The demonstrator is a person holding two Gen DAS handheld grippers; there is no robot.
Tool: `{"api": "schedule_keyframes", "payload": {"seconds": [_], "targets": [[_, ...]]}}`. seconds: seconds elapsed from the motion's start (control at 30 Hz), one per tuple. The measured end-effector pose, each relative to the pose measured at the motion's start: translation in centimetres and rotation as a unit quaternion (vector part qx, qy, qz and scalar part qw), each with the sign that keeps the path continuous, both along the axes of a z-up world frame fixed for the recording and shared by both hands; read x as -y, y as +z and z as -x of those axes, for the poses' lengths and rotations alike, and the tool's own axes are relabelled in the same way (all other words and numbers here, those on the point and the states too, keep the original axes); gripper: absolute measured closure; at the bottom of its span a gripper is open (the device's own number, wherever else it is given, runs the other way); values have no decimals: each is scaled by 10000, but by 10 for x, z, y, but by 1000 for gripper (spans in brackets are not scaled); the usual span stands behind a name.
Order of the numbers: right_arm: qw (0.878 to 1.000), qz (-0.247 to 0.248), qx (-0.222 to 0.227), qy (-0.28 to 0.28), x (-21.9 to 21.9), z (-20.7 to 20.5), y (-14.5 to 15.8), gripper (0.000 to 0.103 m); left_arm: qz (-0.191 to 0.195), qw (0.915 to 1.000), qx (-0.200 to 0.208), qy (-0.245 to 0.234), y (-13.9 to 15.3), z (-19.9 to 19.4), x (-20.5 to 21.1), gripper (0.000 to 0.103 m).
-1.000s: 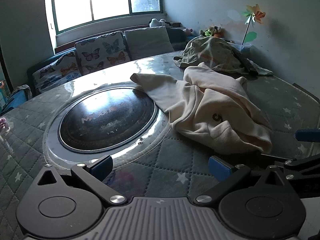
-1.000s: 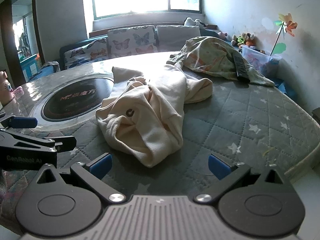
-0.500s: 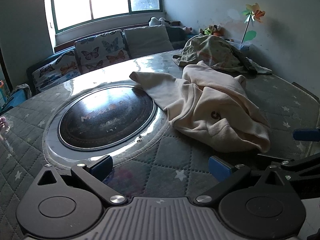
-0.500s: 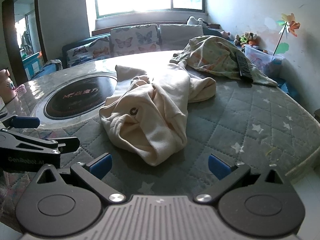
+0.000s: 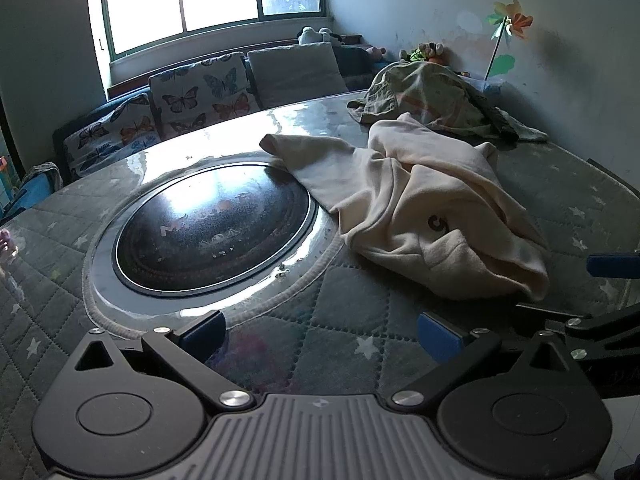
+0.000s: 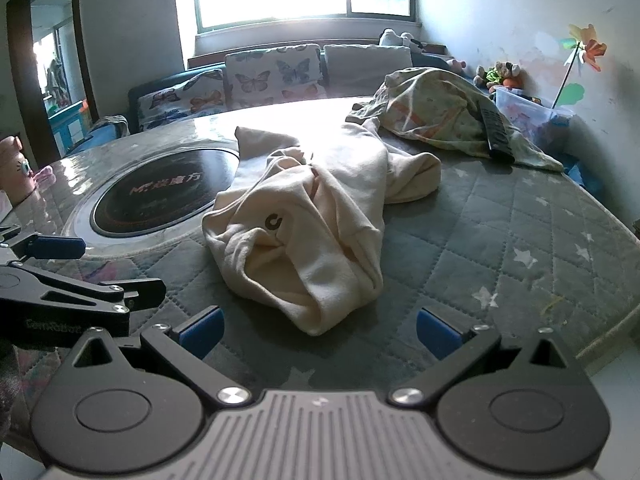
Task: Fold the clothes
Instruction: 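Move both grippers toward the crumpled cream sweatshirt on the bed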
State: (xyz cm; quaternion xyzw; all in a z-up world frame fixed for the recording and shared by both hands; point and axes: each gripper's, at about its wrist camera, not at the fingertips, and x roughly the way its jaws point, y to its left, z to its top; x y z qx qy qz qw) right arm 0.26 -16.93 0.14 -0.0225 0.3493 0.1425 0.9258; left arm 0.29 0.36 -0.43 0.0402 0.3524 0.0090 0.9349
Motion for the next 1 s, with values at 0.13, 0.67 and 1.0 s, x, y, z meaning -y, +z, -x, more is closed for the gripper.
{"api": "schedule_keyframes", "payload": {"seconds": [0.13,0.67,1.0], "targets": [[10000,4,-9,29,-2,-2,0,0,14,10000,-34,25,-1,-3,-2,0],[9999,24,7,131,-7,-5,3,0,68,9999,-76,10,-1,-9,-7,0],[9997,29,39,220,-9,-10,8,0,69,9999,-89,20,1,-16,-9,0]]}}
